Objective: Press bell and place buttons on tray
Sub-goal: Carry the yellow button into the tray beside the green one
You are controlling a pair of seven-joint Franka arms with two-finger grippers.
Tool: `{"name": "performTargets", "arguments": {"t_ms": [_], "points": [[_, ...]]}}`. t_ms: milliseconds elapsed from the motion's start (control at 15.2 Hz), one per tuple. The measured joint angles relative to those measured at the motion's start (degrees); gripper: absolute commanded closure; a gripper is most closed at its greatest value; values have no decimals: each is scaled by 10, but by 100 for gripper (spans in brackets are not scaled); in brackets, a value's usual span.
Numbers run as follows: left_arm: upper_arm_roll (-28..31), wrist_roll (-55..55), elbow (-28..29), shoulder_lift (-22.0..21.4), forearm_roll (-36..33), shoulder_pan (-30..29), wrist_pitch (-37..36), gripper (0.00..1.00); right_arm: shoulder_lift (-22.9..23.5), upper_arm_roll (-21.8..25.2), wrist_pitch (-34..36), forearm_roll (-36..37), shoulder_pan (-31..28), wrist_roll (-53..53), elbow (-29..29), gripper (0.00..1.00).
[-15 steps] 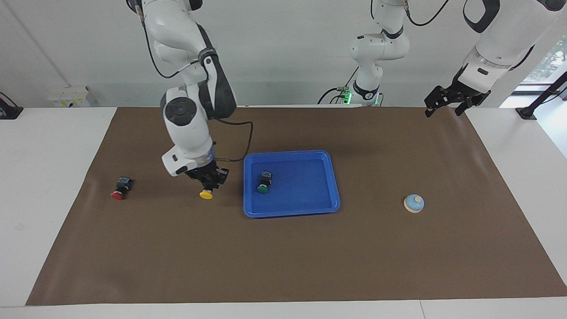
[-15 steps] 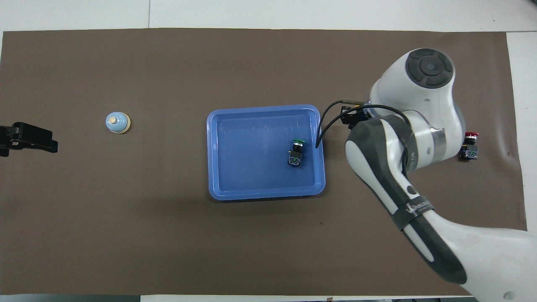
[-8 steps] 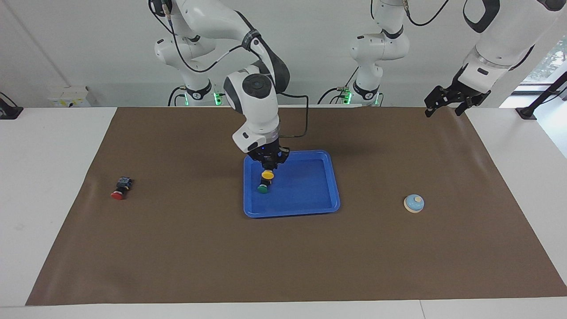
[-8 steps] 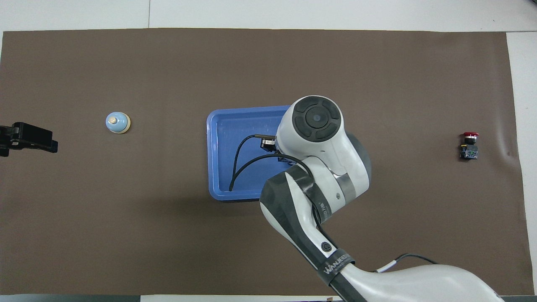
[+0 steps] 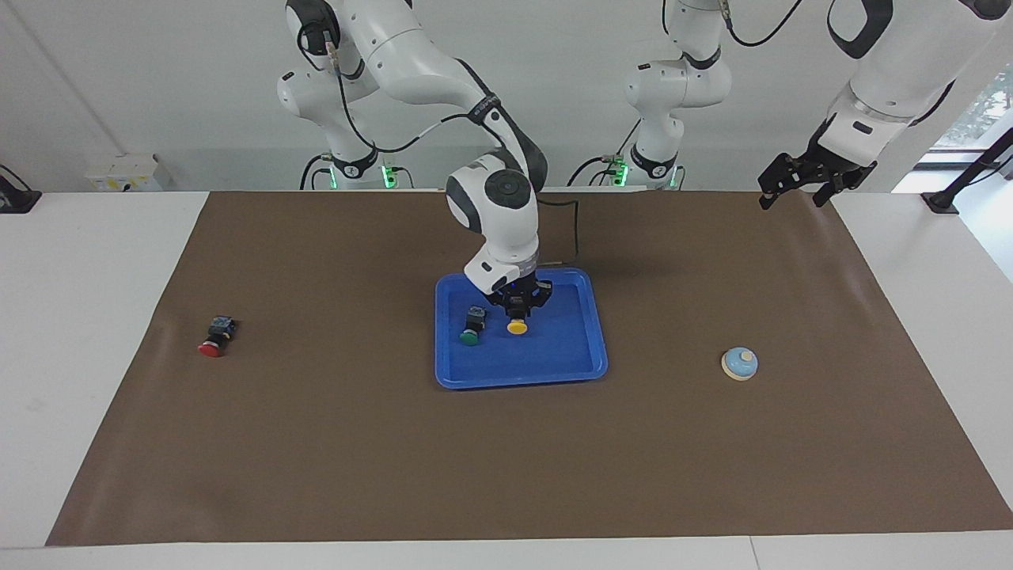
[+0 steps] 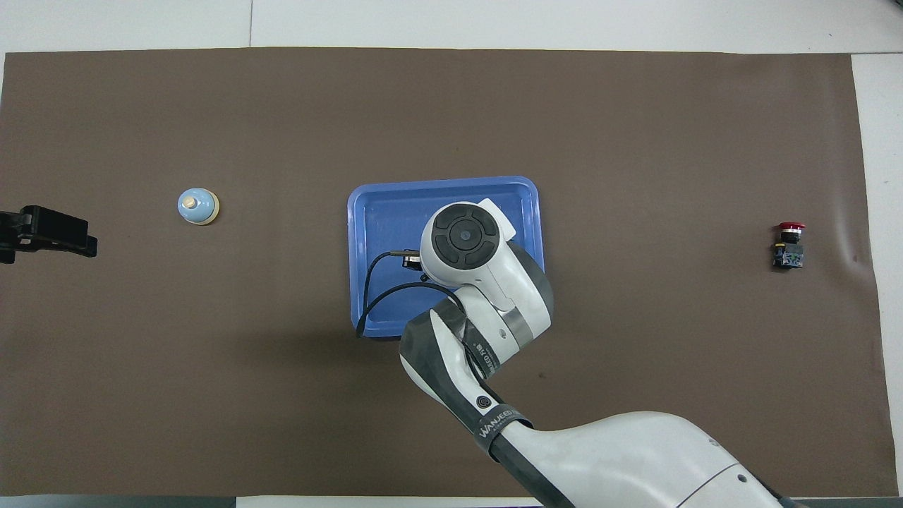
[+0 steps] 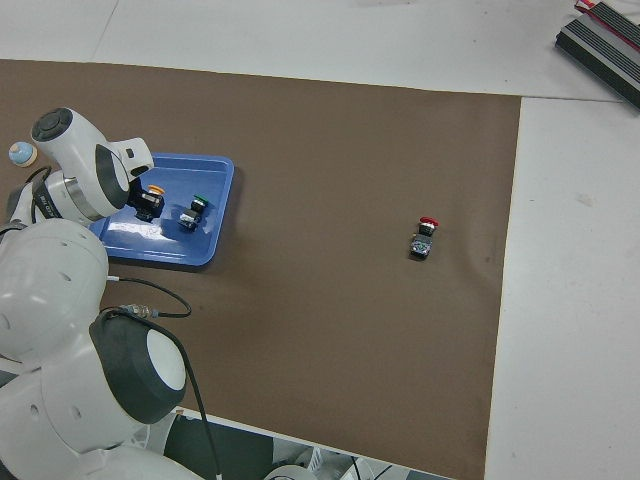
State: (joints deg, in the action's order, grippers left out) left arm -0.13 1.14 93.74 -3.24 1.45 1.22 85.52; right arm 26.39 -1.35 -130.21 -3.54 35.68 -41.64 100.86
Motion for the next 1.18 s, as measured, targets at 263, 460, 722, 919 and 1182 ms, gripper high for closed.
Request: {"name": "performTargets", "arguments": {"t_ms": [263,460,722,919,1182], "points": [[0,0,0,0,0,0,0,0,4,0,-15,0,6,0,17,1],[0,0,0,0,0,0,0,0,4,1,-15,0,6,-6,19,0],[0,0,0,0,0,0,0,0,1,2,12,0,6,-43,1,0],[0,0,0,0,0,0,0,0,-13,10,101,0,0,-62,-51,0],[0,0,0,0,0,0,0,0,-75,16,189,1,-59,-53,-71,0]]}}
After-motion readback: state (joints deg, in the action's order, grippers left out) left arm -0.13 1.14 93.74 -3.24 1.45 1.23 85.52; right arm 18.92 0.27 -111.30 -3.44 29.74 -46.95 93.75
